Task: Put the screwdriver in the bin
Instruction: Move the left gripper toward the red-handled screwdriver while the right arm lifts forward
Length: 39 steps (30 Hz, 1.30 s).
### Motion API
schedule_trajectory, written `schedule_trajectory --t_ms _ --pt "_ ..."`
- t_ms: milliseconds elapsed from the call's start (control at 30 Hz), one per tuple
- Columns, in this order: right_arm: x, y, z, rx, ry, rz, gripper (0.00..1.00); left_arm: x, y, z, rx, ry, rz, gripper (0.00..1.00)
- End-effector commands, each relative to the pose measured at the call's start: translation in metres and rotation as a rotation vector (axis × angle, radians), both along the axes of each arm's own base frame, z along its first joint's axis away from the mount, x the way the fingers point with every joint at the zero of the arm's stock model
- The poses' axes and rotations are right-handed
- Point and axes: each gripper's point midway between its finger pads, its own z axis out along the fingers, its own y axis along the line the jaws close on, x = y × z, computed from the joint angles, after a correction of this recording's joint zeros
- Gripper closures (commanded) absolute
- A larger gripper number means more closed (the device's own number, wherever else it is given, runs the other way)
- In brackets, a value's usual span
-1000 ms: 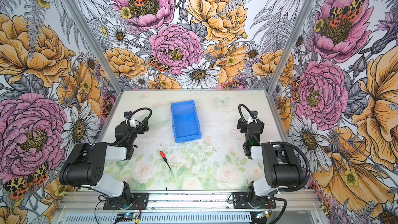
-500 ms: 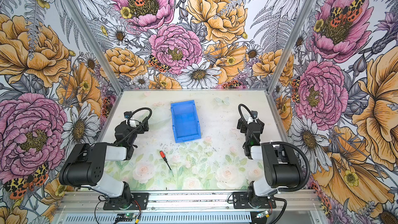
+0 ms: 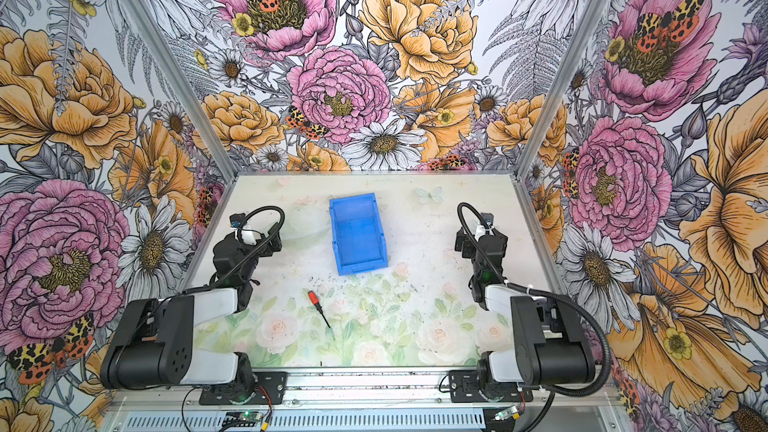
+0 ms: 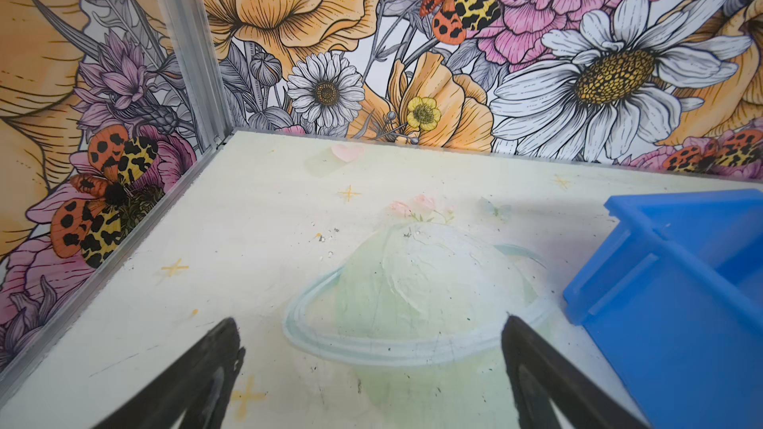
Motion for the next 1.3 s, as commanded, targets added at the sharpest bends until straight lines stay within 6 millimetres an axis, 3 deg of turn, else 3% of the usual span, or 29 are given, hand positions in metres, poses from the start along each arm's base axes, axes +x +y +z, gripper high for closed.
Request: schedule_trajectory --t_ms 0,167,433,600,933,1133,1267 --pt "-0.006 0.0 0.027 0.033 0.004 -0.037 0.0 -0.001 0.005 0.0 -0.058 0.085 0.033 0.01" --pt "-0.028 0.004 0.045 0.138 0.105 -0.099 0.01 -0.012 0.013 0.014 -0.227 0.193 0.177 0.01" --pt "-0.057 0.05 0.065 0.276 0.168 0.022 0.01 -0.049 -0.037 0.029 -0.342 0.376 0.133 0.01" --pt "-0.065 0.088 0.063 0.226 0.24 0.152 0.0 -0.073 -0.074 0.038 -0.342 0.405 0.052 0.02" --pt "-0.081 0.149 0.067 0.151 0.277 0.455 0.0 -0.115 -0.127 -0.021 -0.403 0.637 0.097 0.01" --pt "-0.105 0.181 0.074 0.078 0.263 0.684 0.01 -0.136 -0.149 -0.062 -0.371 0.782 0.158 0.01" --pt "-0.127 0.193 0.06 0.039 0.272 0.804 0.0 -0.139 -0.161 -0.072 -0.368 0.804 0.192 0.02"
